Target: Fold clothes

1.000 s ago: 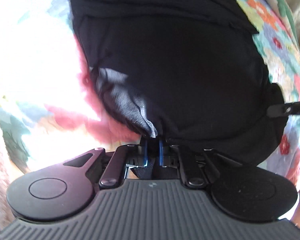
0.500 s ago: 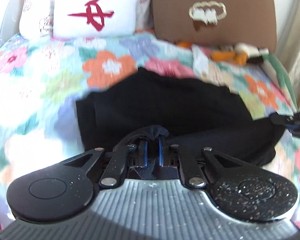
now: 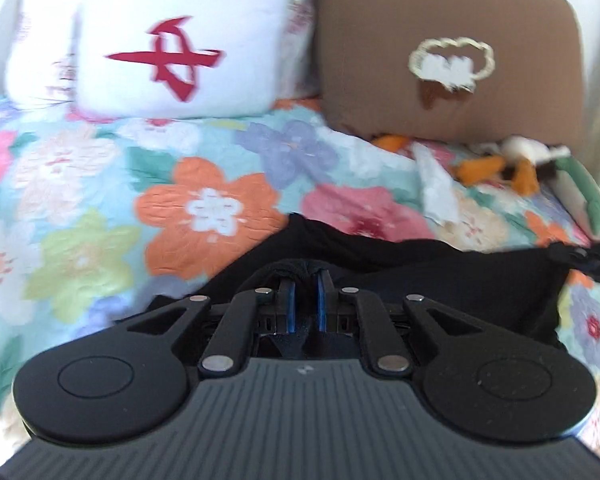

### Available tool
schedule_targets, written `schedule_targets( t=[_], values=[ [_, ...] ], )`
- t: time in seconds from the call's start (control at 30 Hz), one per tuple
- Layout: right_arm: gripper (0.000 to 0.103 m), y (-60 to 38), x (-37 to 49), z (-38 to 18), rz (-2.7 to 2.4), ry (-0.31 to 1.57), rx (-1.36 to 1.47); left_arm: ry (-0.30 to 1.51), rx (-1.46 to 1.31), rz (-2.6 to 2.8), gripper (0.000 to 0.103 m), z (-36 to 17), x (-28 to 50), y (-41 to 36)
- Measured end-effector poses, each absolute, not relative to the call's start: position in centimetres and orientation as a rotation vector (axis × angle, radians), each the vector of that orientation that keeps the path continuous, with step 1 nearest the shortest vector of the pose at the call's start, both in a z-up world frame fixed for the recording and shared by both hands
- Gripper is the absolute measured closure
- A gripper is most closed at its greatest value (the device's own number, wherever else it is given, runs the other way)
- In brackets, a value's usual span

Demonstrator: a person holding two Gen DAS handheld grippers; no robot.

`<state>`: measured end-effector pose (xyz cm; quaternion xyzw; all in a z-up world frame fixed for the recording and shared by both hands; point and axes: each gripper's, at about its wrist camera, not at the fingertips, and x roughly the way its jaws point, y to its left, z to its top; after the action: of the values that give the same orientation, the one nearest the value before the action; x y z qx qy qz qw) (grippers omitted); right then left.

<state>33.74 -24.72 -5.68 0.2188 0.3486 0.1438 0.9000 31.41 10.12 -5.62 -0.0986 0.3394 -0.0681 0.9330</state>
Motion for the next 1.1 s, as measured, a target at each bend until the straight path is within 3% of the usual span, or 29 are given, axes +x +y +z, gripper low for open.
schedule_targets(
  t=[0.2, 0.37, 0.43, 0.47, 0.53, 0.6, 0.87, 1.0, 1.1],
  values=[
    [0.091, -23.8, 34.6, -7.9, 0.303, 0.699, 0.33, 0.714, -0.221, -0.085, 0.095, -8.1, 34.2, 10.4],
    [0.092, -24.1, 35.3, -6.2, 0.354, 0.617, 0.372, 0.62, -0.297, -0.101, 0.095, -5.8, 34.0, 11.6],
    [0.089, -23.4, 36.2, -6.0, 0.344, 0.641, 0.329, 0.639, -0.26, -0.071, 0.089, -5.8, 34.5, 11.2],
    [0.08, -23.1, 36.5, -6.3, 0.306, 0.658, 0.295, 0.668, -0.229, -0.044, 0.085, -6.3, 34.8, 11.0],
    [0.071, -22.6, 36.7, -7.2, 0.214, 0.676, 0.224, 0.718, -0.17, 0.009, 0.054, -7.3, 35.3, 10.5],
    [0.056, -22.7, 36.5, -7.9, 0.127, 0.681, 0.16, 0.707, -0.159, 0.041, 0.043, -7.7, 35.2, 10.7],
    [0.049, -25.9, 35.0, -7.2, 0.108, 0.711, 0.262, 0.763, -0.188, 0.115, 0.041, -7.1, 34.2, 13.1],
    [0.044, -24.0, 33.3, -7.6, 0.15, 0.776, 0.201, 0.804, -0.19, 0.146, 0.03, -7.2, 32.8, 14.3],
    [0.043, -23.3, 32.1, -8.7, 0.111, 0.814, 0.159, 0.869, -0.163, 0.175, 0.029, -8.2, 32.5, 14.9]
  ],
)
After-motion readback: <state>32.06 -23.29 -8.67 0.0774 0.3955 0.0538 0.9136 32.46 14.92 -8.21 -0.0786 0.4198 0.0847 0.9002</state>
